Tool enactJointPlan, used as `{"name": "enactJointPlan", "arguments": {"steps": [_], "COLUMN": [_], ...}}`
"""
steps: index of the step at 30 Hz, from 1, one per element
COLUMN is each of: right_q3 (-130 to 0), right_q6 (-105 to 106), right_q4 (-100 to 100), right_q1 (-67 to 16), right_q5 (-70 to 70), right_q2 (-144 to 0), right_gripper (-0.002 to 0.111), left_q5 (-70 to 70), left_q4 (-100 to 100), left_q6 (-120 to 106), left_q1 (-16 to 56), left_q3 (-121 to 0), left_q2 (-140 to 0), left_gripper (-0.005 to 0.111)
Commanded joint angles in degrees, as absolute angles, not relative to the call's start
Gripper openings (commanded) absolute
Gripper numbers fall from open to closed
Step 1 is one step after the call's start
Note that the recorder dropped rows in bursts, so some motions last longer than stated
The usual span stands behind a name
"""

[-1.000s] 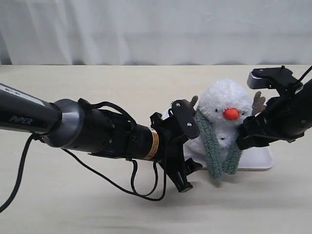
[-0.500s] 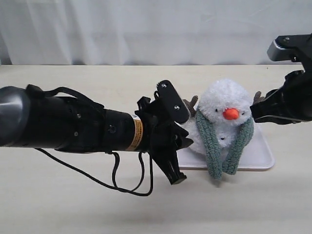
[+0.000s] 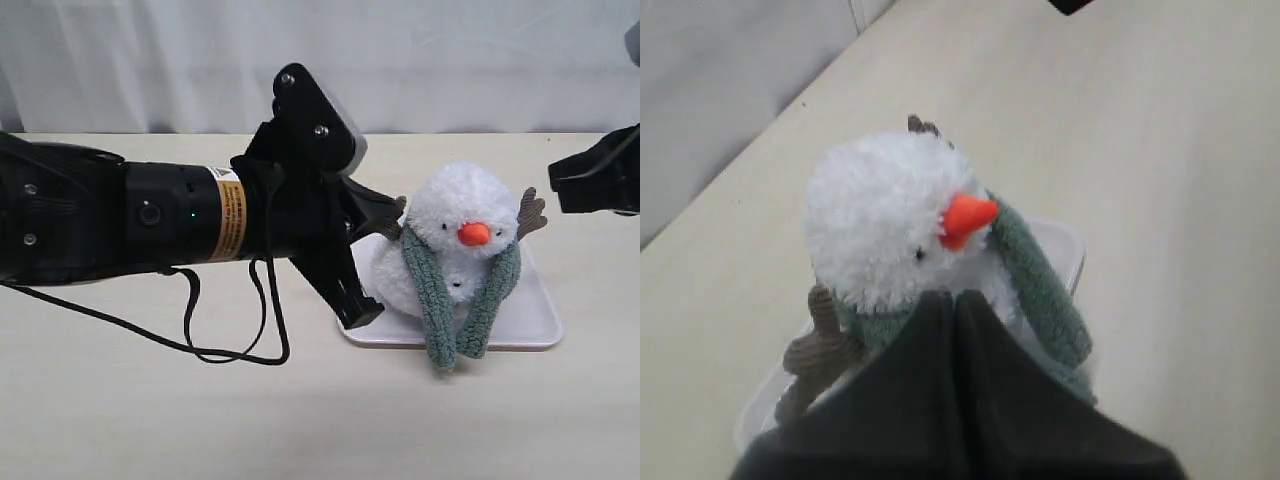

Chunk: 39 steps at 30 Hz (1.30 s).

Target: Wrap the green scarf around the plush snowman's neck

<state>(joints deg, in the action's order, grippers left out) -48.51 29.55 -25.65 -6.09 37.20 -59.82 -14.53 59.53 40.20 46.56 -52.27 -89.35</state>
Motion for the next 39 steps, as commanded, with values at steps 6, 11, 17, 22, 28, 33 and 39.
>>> {"name": "enactJointPlan", "arguments": {"steps": [6, 11, 17, 22, 28, 33, 39], "right_q3": [-42.21, -37.91, -32.99, -30.04, -26.95, -24.54, -22.69], "right_q6": [31.33, 31.33, 31.33, 31.33, 31.33, 31.33, 31.33], "right_q4": [-26.32, -26.32, -26.32, -26.32, -26.32, -26.32, -26.32], "right_q1": [-6.20, -6.20, -6.20, -6.20, -6.20, -6.20, -6.20], "right_q5": [27.30, 21.34, 14.64, 11.49, 8.05, 5.79, 4.59], "right_q2": [-43.78, -34.15, -24.28, -17.49, -10.24, -5.33, -0.32], "right_gripper": [0.004, 0.004, 0.004, 0.004, 0.004, 0.004, 0.004], "left_q5": [-17.88, -20.50, -21.11, -21.00, -18.12, -15.24, -12.88], "left_q4": [59.08, 59.08, 58.87, 58.87, 58.87, 58.87, 58.87], "left_q6": [45.23, 46.69, 47.14, 48.67, 49.29, 49.29, 49.63], "left_q1": [46.72, 46.72, 46.72, 46.72, 46.72, 46.72, 46.72], "left_q3": [-52.04, -50.17, -47.00, -44.19, -40.06, -36.09, -32.47], "left_q2": [-82.86, -78.54, -72.25, -65.90, -57.72, -50.75, -43.35], "left_gripper": [0.000, 0.000, 0.000, 0.000, 0.000, 0.000, 0.000]}}
